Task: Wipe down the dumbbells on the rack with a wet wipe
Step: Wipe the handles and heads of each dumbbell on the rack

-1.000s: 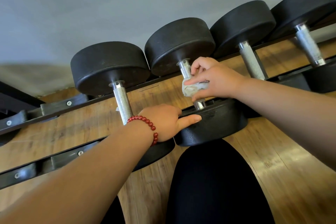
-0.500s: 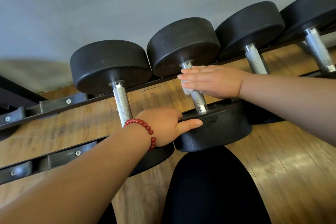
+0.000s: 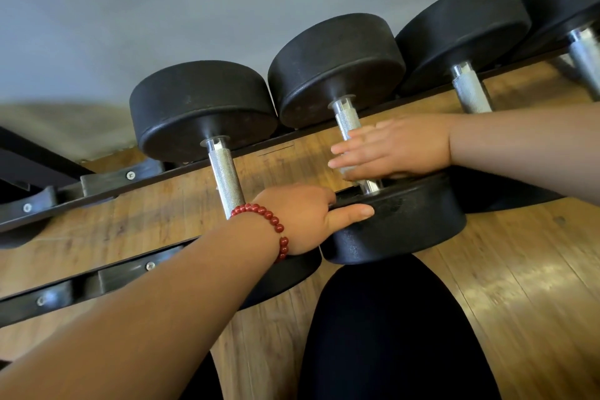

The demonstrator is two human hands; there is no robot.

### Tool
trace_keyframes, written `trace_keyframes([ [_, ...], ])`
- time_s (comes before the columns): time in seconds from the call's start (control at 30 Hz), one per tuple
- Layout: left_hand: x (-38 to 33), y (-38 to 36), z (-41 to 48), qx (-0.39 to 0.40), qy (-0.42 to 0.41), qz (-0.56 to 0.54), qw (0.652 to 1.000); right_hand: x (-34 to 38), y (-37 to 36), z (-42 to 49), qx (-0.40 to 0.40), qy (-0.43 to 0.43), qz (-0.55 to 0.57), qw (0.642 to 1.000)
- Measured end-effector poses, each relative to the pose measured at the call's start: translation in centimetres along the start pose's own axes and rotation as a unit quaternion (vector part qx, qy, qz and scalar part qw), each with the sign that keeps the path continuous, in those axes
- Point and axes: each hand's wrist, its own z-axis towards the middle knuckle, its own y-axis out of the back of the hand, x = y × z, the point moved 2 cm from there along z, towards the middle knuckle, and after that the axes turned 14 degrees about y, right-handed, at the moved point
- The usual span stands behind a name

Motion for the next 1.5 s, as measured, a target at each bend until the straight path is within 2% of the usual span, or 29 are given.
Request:
trace_keyframes([
  [0.13, 0.1, -0.1, 0.1, -0.006, 0.001, -0.001, 1.0, -1.8, -0.1, -0.1, -0.066, -0.158, -0.007, 0.985],
  [0.17, 0.1, -0.1, 0.1, -0.008, 0.0, -0.002, 1.0, -1.5, -0.5, 0.1, -0.081, -0.173, -0.002, 0.981],
  [0.27, 0.0, 0.0, 0.0, -0.004, -0.001, -0.002, 1.0, 0.2, -0.5, 0.5, -0.081, -0.139, 0.027, 0.987],
  [0.33, 0.0, 0.0, 0.1, -0.005, 0.002, -0.002, 1.0, 0.6, 0.1, 0.1, -0.091, -0.147, 0.031, 0.984],
  [0.4, 0.0, 0.0, 0.1, -0.007, 0.002, -0.001, 1.0, 0.6, 0.3, -0.4, -0.112, -0.197, 0.013, 0.974],
  [0.47, 0.0, 0.0, 0.0, -0.007, 0.0, 0.0, 1.0, 0.6, 0.7, -0.6, -0.138, -0.284, 0.04, 0.948],
  [0.53, -0.1, 0.1, -0.1, -0.005, -0.002, -0.003, 1.0, 1.0, 1.5, -0.4, -0.168, -0.405, 0.133, 0.889],
  [0.6, -0.1, 0.1, -0.1, -0.002, -0.002, -0.006, 1.0, 1.2, 2.0, -0.2, -0.193, -0.508, 0.245, 0.803],
  [0.67, -0.1, 0.2, -0.1, -0.003, -0.003, -0.006, 1.0, 1.2, 2.0, 0.3, -0.197, -0.574, 0.344, 0.717],
  [0.73, 0.0, 0.2, -0.1, -0.007, -0.006, -0.003, 1.0, 0.9, 1.5, 0.9, -0.195, -0.603, 0.406, 0.659],
  [0.77, -0.1, 0.1, -0.1, -0.006, -0.007, -0.003, 1.0, 0.9, 1.3, 1.3, -0.212, -0.612, 0.45, 0.615],
  [0.83, -0.1, 0.1, 0.0, -0.004, -0.007, -0.004, 1.0, 0.6, 0.8, 2.4, -0.269, -0.605, 0.561, 0.497],
  [0.87, -0.1, 0.1, 0.0, -0.002, -0.007, -0.004, 1.0, 0.3, 0.6, 3.0, -0.291, -0.599, 0.594, 0.453],
  [0.9, -0.1, 0.1, 0.1, 0.0, -0.006, -0.004, 1.0, 0.0, 0.6, 3.4, -0.301, -0.595, 0.605, 0.434],
  [0.97, -0.1, 0.0, 0.1, 0.0, -0.004, -0.004, 1.0, -0.3, 0.4, 3.7, -0.303, -0.598, 0.601, 0.435],
  [1.07, 0.0, 0.1, 0.0, -0.004, -0.003, -0.002, 1.0, 0.2, 0.3, 3.2, -0.224, -0.588, 0.606, 0.485],
  [1.13, -0.1, 0.1, 0.0, -0.005, -0.002, 0.001, 1.0, 0.8, 0.1, 2.7, -0.187, -0.58, 0.616, 0.499],
  [1.27, -0.2, 0.2, -0.1, 0.0, -0.001, -0.001, 1.0, -0.5, -0.1, 3.7, -0.275, -0.598, 0.594, 0.462],
  [1.33, -0.2, 0.2, -0.1, -0.002, -0.001, 0.0, 1.0, -0.9, -0.1, 4.3, -0.287, -0.608, 0.57, 0.473],
  [1.4, -0.2, 0.2, -0.1, -0.006, -0.001, 0.002, 1.0, -0.6, -0.2, 3.9, -0.231, -0.601, 0.581, 0.498],
  [1.5, -0.3, 0.2, -0.3, -0.007, 0.002, 0.003, 1.0, 0.7, -0.2, 2.9, -0.104, -0.591, 0.603, 0.526],
])
